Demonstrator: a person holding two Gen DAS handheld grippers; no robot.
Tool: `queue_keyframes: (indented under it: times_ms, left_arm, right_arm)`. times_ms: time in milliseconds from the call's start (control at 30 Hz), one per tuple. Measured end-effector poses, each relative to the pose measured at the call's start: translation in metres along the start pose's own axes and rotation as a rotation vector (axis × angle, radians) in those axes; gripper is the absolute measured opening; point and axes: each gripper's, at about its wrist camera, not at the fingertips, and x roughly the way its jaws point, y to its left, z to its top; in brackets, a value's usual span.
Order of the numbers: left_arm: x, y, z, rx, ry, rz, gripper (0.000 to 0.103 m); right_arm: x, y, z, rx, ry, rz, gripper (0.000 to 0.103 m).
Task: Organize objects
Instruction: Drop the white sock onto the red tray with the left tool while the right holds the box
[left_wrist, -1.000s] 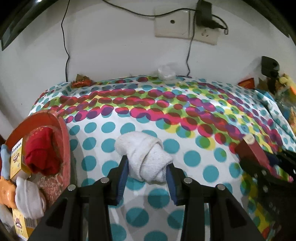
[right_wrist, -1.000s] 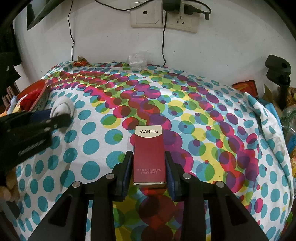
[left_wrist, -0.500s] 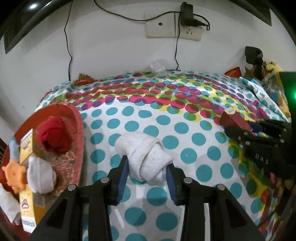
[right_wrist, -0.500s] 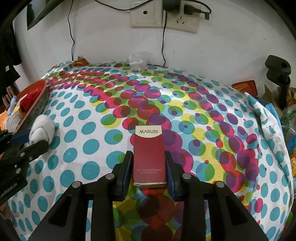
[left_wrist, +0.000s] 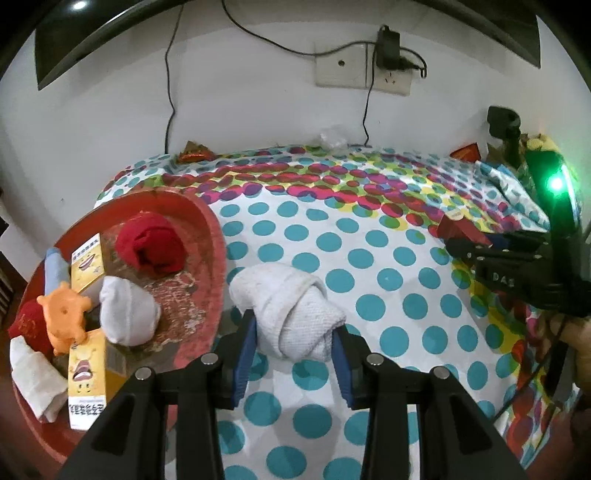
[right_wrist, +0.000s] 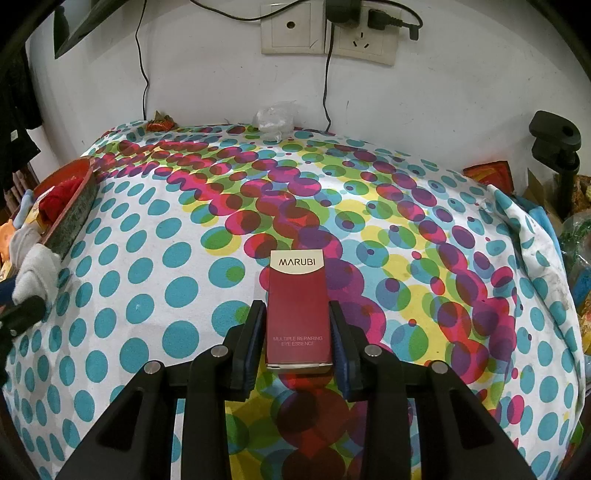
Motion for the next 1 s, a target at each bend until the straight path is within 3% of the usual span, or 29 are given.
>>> queue_keyframes:
  times_ms: [400,767,1000]
  left_arm:
    - [-0.034,0.021,0.007,0.012,-0.052,0.043,0.038]
    - [-0.047,0.099,0.014,-0.092,-0.053,0.166,0.038]
    - [-0.035,0.144,0.013,-0.129,-0.018,0.242,0.038]
  right_arm:
    - [0.000,0.002,-0.001,0.002,0.000,-0.004,0.031]
    - [0.000,0.003,-0.001,0.003,0.000,-0.009,0.031]
    - [0.000,0.004,0.000,0.003,0.000,-0.011,0.031]
